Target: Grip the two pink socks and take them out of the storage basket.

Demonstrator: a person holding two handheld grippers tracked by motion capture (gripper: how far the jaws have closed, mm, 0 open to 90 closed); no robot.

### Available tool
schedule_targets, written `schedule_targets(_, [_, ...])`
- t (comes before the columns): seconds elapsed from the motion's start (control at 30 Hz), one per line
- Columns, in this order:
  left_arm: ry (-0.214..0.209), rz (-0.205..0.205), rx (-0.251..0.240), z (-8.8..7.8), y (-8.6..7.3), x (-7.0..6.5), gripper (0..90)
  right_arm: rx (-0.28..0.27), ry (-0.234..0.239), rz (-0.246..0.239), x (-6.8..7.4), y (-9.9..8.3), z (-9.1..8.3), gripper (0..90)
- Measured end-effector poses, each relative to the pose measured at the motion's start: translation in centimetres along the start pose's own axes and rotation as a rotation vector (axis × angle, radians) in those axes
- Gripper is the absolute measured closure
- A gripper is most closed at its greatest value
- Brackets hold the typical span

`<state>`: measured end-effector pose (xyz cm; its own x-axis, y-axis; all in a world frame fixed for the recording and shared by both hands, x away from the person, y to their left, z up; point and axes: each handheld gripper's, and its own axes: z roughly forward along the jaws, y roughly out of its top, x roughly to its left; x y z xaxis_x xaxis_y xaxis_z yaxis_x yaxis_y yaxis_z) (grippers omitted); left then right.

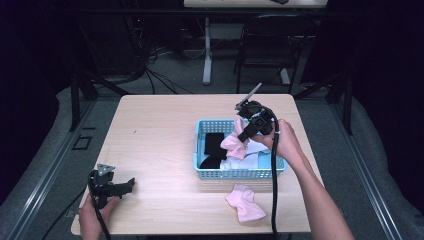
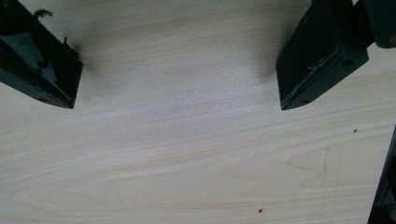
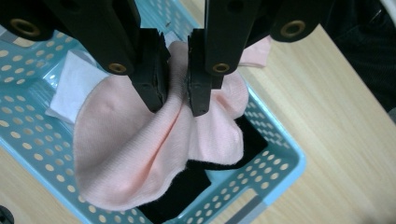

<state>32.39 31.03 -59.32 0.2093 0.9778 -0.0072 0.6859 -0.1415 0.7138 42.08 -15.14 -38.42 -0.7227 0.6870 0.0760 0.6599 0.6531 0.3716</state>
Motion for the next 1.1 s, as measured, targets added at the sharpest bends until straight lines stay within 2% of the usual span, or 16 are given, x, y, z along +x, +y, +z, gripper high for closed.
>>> schedule_targets(0.23, [0.000,0.000,0.000,0.0,0.0,0.0,0.5,-0.026,0.020,-0.065,3.1,-0.7,-1.4,79.0])
schedule_targets(0.27, [0.000,0.000,0.000,0.0,0.0,0.0,0.5,-0.030,0.025,-0.085,4.0,-1.0,-1.4,79.0])
schedule_targets(0.3, [0.000,0.000,0.000,0.0,0.0,0.0,0.5,-0.030,0.025,-0.085,4.0,-1.0,-1.4,79.0])
schedule_targets(0.37, [0.000,0.000,0.001,0.0,0.0,0.0,0.4,-0.026,0.047,-0.112,5.2,-1.4,-1.1,78.8])
schedule_targets(0.47, [0.000,0.000,0.001,0.0,0.0,0.0,0.5,-0.027,0.071,-0.127,6.0,-1.7,-0.7,78.7])
schedule_targets(0.5, [0.000,0.000,0.001,0.0,0.0,0.0,0.5,-0.016,0.093,-0.149,6.8,-2.0,-0.2,78.5])
schedule_targets(0.67, [0.000,0.000,0.001,0.0,0.0,0.0,0.5,0.002,0.140,-0.176,8.6,-2.8,1.9,78.1])
schedule_targets(0.73, [0.000,0.000,0.000,0.0,0.0,0.0,0.5,0.015,0.149,-0.188,8.9,-3.0,2.4,77.9])
schedule_targets(0.83, [0.000,0.000,0.000,0.0,0.0,0.0,0.5,0.047,0.174,-0.198,9.8,-3.8,4.7,77.7])
schedule_targets(0.87, [0.000,0.000,0.001,0.0,0.0,0.0,0.5,0.047,0.174,-0.198,9.8,-3.8,4.7,77.7])
schedule_targets(0.9, [0.000,0.000,0.000,0.0,0.0,0.0,0.5,0.079,0.186,-0.205,10.1,-4.1,6.0,77.5])
schedule_targets(0.93, [0.000,0.000,0.001,0.0,0.0,0.0,0.5,0.079,0.186,-0.205,10.1,-4.1,6.0,77.5])
schedule_targets(1.07, [0.000,0.000,0.000,0.0,0.0,0.0,0.5,0.107,0.212,-0.197,10.5,-5.0,8.7,77.4])
schedule_targets(1.1, [0.000,0.000,0.001,0.0,0.0,0.0,0.5,0.123,0.228,-0.192,10.7,-5.3,9.9,77.5])
